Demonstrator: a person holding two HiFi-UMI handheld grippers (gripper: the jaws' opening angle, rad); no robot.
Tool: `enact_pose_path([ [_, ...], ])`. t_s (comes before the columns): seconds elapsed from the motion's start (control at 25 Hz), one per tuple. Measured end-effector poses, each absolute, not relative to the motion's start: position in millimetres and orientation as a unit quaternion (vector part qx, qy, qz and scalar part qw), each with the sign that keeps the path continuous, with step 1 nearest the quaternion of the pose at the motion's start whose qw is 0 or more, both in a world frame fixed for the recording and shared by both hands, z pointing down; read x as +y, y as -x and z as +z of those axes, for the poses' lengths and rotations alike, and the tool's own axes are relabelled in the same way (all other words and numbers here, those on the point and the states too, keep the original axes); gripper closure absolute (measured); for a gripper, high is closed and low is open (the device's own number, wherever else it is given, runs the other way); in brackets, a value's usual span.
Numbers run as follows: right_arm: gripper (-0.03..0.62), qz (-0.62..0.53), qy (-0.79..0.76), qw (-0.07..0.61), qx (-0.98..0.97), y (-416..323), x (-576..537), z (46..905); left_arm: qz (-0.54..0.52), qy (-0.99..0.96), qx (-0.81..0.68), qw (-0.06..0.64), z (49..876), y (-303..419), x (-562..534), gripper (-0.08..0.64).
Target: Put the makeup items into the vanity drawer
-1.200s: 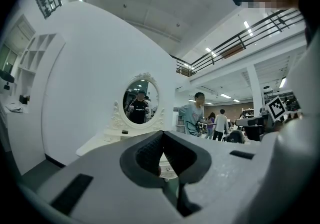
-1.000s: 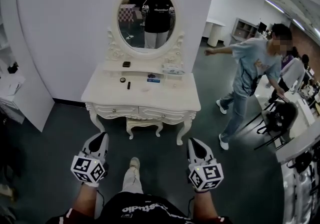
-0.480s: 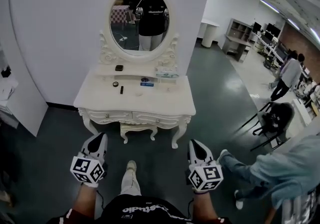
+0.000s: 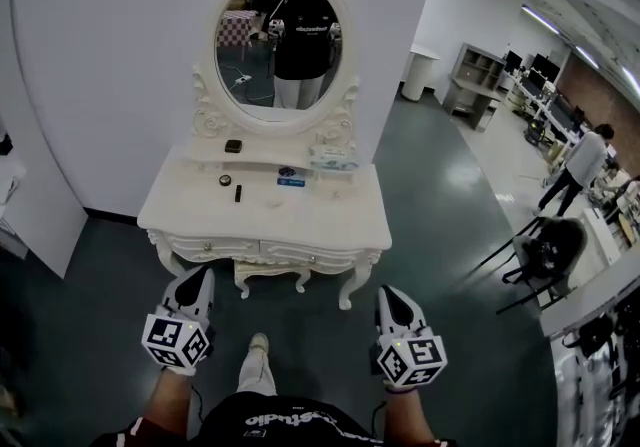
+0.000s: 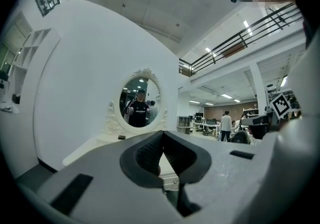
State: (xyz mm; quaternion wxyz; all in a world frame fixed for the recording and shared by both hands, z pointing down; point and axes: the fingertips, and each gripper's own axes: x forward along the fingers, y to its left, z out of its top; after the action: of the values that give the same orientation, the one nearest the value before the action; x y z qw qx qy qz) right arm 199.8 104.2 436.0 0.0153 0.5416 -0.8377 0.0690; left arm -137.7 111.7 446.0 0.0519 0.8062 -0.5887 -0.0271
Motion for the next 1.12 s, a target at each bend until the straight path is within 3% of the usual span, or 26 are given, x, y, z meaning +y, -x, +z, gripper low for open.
enact_pose_path([
  [1.12,0.589,0.080,-0.575,0.006,-0.814,-142.8,-108.2,407.8,-0.012,-0.844,-0.532,0.060,428.1,174.0,-130.9,0.555],
])
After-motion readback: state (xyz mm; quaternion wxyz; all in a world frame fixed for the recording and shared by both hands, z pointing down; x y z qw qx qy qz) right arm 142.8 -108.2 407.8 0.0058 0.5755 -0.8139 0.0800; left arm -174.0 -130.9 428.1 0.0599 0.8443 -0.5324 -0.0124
